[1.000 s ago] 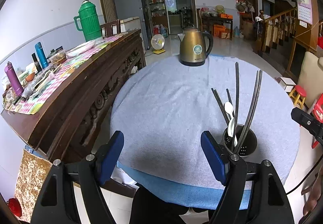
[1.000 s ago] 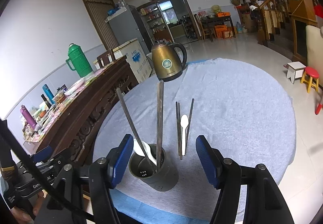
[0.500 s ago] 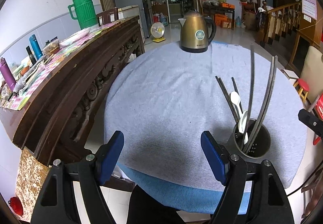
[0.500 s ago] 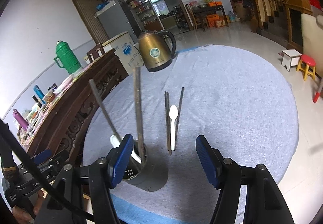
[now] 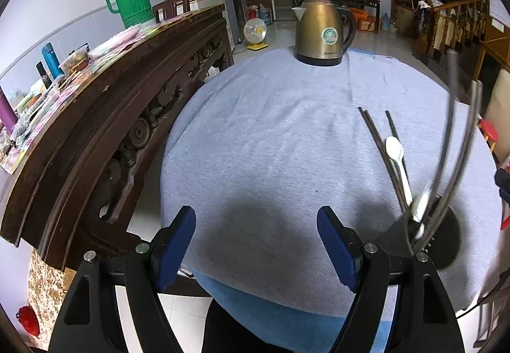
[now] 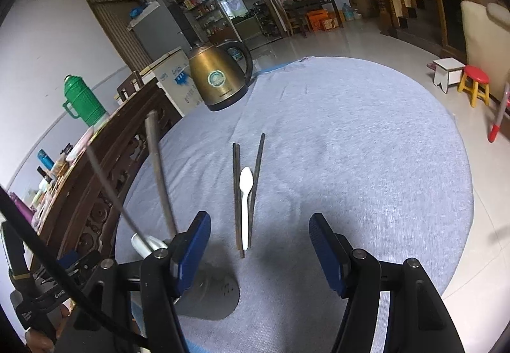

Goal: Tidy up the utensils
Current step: 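Move both grippers down toward the remaining dark chopsticks and white spoon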

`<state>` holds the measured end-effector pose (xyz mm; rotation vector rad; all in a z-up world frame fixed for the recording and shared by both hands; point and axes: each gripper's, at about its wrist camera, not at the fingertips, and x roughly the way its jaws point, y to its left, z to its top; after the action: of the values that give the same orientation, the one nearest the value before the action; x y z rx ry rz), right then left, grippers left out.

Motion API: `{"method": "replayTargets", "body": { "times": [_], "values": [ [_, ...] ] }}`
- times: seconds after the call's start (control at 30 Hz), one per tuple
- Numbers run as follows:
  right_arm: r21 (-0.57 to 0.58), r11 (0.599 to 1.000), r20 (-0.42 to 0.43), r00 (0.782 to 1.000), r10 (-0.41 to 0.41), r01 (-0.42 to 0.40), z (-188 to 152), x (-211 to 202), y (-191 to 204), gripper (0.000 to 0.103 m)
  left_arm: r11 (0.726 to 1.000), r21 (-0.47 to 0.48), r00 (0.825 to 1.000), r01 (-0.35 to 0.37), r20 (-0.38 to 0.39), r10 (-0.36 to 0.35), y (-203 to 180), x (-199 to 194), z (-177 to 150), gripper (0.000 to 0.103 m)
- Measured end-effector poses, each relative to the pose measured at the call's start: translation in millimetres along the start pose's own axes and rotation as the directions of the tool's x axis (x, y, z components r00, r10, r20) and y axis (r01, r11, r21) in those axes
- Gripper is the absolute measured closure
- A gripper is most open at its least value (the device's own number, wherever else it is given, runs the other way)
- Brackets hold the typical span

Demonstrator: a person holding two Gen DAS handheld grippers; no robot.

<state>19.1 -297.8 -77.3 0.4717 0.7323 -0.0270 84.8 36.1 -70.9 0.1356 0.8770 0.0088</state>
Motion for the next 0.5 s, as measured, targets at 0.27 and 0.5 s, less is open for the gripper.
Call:
{"method": "replayTargets", "body": {
  "times": [0.27, 0.5],
  "values": [
    [0.072, 0.997, -0.035, 0.999, 0.033, -0.030, 27, 27, -27, 0.035, 1.000, -0.007, 1.000, 0.002, -0.026, -0.003, 12, 28, 29, 0.024],
    [0.092, 0.994, -0.082, 0.995, 0.058, -0.051, 45, 60, -37, 0.035, 0.998, 0.020, 0.995, 0.057, -0.077, -0.055, 5, 71, 64, 0.024]
  ]
}}
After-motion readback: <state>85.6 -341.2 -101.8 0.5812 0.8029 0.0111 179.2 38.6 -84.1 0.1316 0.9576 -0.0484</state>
